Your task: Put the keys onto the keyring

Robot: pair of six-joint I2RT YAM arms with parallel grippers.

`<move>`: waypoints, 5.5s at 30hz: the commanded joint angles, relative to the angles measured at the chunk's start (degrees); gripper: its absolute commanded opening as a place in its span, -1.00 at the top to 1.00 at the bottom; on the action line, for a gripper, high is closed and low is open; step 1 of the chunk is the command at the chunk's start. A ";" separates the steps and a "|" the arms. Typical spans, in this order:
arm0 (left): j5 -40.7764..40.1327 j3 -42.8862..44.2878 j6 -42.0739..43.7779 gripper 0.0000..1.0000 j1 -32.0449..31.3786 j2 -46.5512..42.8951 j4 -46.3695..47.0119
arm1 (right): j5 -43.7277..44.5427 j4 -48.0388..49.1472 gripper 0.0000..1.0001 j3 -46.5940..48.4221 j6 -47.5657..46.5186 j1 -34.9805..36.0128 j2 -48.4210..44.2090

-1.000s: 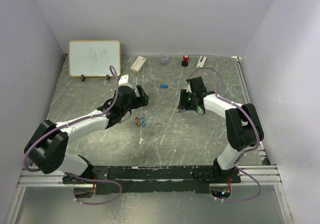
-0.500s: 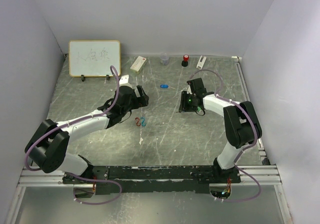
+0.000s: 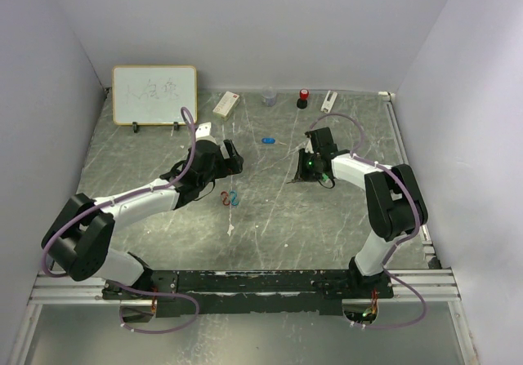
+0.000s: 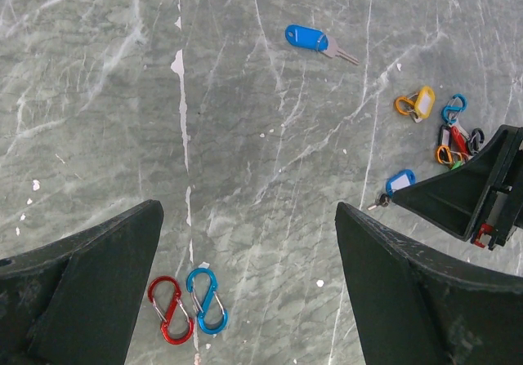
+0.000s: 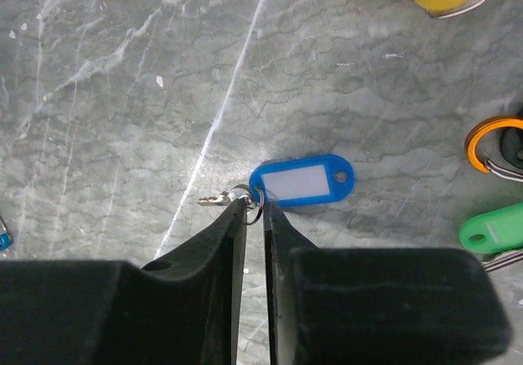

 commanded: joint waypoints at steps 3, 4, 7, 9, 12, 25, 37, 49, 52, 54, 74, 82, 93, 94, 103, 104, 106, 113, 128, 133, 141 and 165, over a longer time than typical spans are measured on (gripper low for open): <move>1.07 2.51 0.66 -0.94 0.43 0.41 0.74 | -1.13 2.41 0.74 -0.55 0.44 -0.40 0.16; 1.02 2.49 0.67 -0.95 0.40 0.40 0.68 | -1.62 2.63 0.72 -0.26 0.56 -0.24 0.16; 0.98 2.54 0.76 -0.94 0.45 0.40 0.59 | -2.40 3.45 0.57 0.51 1.08 0.71 0.69; 0.96 2.52 0.85 -0.94 0.45 0.23 0.42 | -2.33 3.60 0.47 1.31 1.43 1.62 1.28; 0.89 2.32 0.91 -0.94 0.53 -0.03 0.40 | -2.09 3.89 0.40 2.42 1.90 3.10 2.37; 0.89 1.69 1.02 -0.94 1.07 -0.96 0.22 | -0.37 4.11 0.53 5.79 2.70 6.68 3.86; 1.67 1.76 1.14 -0.95 1.16 -0.85 0.38 | 7.00 2.22 0.17 6.40 1.07 8.74 1.49; 4.09 4.93 2.24 -0.96 1.16 3.16 -1.95 | 10.92 5.37 -0.04 3.57 -0.78 8.04 -1.95; 3.99 5.26 2.24 -0.96 1.09 3.64 -2.13 | 11.72 6.70 -0.03 5.14 -1.55 7.95 0.08; 3.89 5.26 2.30 -0.96 1.08 3.74 -2.11 | 12.05 7.83 -0.03 6.96 -2.19 7.99 2.38; 5.75 6.43 3.42 -0.95 1.15 6.35 -1.38 | 9.41 10.35 -0.03 2.38 -2.67 4.30 2.29; 5.23 6.10 3.36 -0.95 1.15 5.81 -1.77 | 1.52 13.55 -0.05 -2.55 -0.72 -0.53 0.11; 6.86 6.85 3.26 -0.95 1.14 7.10 -1.63 | -7.96 16.53 -0.05 -7.47 1.14 -1.52 -1.63; 7.01 6.95 3.27 -0.95 1.16 7.15 -1.63 | -9.19 17.06 -0.05 -7.74 1.51 -1.47 -1.35; 7.55 6.70 3.19 -0.94 1.11 7.42 -1.36 | -13.52 23.03 -0.03 -7.59 4.28 0.30 1.85; 7.66 6.78 3.19 -0.94 1.12 7.63 -1.43 | -13.80 23.89 -0.03 -7.16 4.55 0.53 2.69; 7.66 6.96 3.19 -0.94 1.13 7.89 -1.69 | -14.32 25.35 -0.03 -6.45 5.06 0.95 3.85; 6.92 6.92 3.38 -0.95 1.15 7.54 -2.07 | -15.05 26.40 -0.02 -2.95 5.86 2.97 7.25; 6.66 6.75 3.38 -0.94 1.11 7.24 -2.11 | -3.44 20.30 0.02 0.80 0.34 8.27 4.37; 6.80 6.92 3.39 -0.94 1.14 7.53 -2.24 | 1.85 16.95 0.04 0.14 -3.90 8.78 2.57; 6.61 6.96 3.49 -0.94 1.16 7.41 -2.37 | 1.70 17.11 0.11 -2.76 -11.09 9.63 0.59; 5.73 6.53 4.16 -0.95 1.15 6.72 -2.66 | 11.14 15.88 0.13 -1.67 -18.68 16.29 4.29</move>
